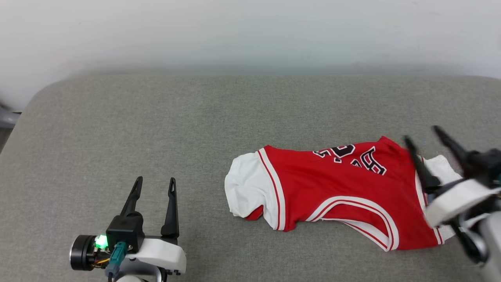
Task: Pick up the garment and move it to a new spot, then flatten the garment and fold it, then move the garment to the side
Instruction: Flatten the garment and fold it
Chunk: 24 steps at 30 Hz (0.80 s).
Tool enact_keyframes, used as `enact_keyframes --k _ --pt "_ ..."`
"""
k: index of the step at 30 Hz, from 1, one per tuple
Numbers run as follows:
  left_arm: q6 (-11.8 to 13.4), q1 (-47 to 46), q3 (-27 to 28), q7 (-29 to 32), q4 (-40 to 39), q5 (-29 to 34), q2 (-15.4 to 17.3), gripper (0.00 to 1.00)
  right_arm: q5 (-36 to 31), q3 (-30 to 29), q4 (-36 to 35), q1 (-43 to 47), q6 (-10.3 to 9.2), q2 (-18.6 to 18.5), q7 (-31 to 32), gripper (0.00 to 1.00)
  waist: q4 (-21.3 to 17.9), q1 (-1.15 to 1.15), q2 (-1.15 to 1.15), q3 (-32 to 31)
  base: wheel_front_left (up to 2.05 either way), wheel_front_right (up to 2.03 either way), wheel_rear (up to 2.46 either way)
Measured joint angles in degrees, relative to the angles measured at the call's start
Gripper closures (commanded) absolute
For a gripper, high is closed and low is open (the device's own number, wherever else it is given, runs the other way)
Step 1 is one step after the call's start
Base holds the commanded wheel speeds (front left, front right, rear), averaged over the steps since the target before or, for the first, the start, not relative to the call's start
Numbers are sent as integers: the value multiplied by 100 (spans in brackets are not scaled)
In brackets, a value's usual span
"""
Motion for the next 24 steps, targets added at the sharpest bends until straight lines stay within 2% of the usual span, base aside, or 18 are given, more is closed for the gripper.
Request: enact_keyframes --k 5,9,18,21,24 --pt "-2 29 4 0 -19 1 4 0 -320 -1140 -756 548 -1 -187 661 0 -68 0 0 -4 0 0 0" --pt "-22 26 1 0 -56 10 10 0 -213 -1523 -1167 739 -1 -554 1664 0 -86 0 0 83 0 0 0" --pt "-52 -192 -26 0 -110 53 8 0 1036 -1207 -1224 832 0 -1831 4496 0 -11 0 0 446 0 0 0" --pt "-52 -288 -48 0 -138 60 1 0 1325 -1070 -1000 798 -1 -2090 5061 0 39 0 0 607 0 0 0" --pt "-52 -404 -73 0 -166 78 -5 0 1389 -947 -669 640 -1 -2212 5338 0 99 0 0 789 0 0 0"
